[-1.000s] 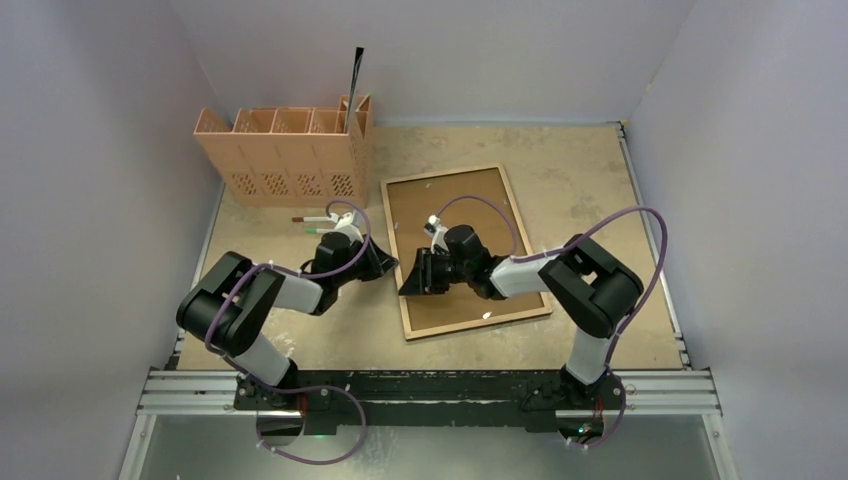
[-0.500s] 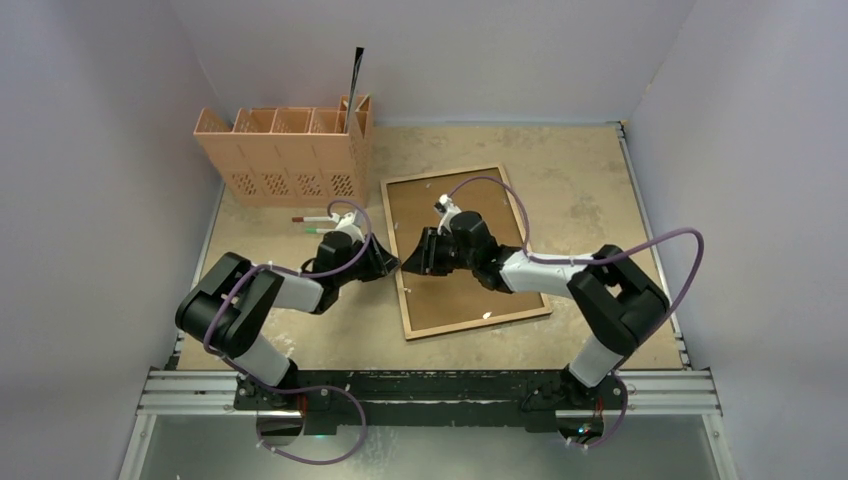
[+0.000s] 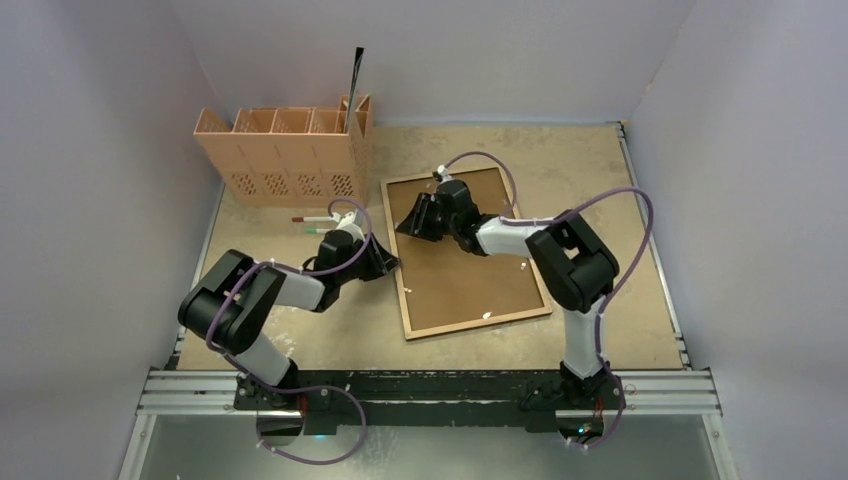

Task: Put the photo into the frame

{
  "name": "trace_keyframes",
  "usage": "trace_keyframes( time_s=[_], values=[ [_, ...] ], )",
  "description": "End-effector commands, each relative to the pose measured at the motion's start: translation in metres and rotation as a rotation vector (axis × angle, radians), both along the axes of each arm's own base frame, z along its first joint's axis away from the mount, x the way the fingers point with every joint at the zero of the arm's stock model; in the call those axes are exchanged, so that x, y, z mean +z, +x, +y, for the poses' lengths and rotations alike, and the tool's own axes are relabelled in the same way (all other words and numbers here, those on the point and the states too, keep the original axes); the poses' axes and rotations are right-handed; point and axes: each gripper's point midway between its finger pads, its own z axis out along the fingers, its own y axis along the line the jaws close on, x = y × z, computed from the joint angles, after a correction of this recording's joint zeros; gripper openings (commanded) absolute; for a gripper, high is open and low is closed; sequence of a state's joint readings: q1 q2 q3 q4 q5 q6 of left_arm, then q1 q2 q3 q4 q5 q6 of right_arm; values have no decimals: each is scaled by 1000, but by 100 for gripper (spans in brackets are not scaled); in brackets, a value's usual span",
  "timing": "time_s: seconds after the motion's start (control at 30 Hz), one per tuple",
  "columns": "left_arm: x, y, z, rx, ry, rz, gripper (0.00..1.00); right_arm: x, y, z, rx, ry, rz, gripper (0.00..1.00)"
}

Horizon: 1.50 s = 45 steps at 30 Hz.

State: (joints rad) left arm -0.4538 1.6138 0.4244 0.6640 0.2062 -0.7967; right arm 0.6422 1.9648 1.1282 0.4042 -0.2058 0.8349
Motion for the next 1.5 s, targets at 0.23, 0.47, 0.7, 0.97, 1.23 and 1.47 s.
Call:
trace_keyframes(
  time_s=[0.23,0.47,0.7,0.97,1.23,1.47],
  values=[
    [-41,-21,10,-8,98,139,25,-11,37,27,-20,19,-20,42],
    [-43,-23,11,-13,104,145,23,-20,41,31,-40,29,13,42],
    [-44,-25,12,-12,105,149,23,-24,43,34,-40,42,16,42],
    [-41,-23,12,-6,101,142,22,-9,40,34,-17,101,-33,44],
    [-40,-22,15,16,111,142,26,15,39,17,-40,185,-84,56],
    [-40,-22,17,25,118,142,28,6,40,15,-59,175,-58,58]
  ],
)
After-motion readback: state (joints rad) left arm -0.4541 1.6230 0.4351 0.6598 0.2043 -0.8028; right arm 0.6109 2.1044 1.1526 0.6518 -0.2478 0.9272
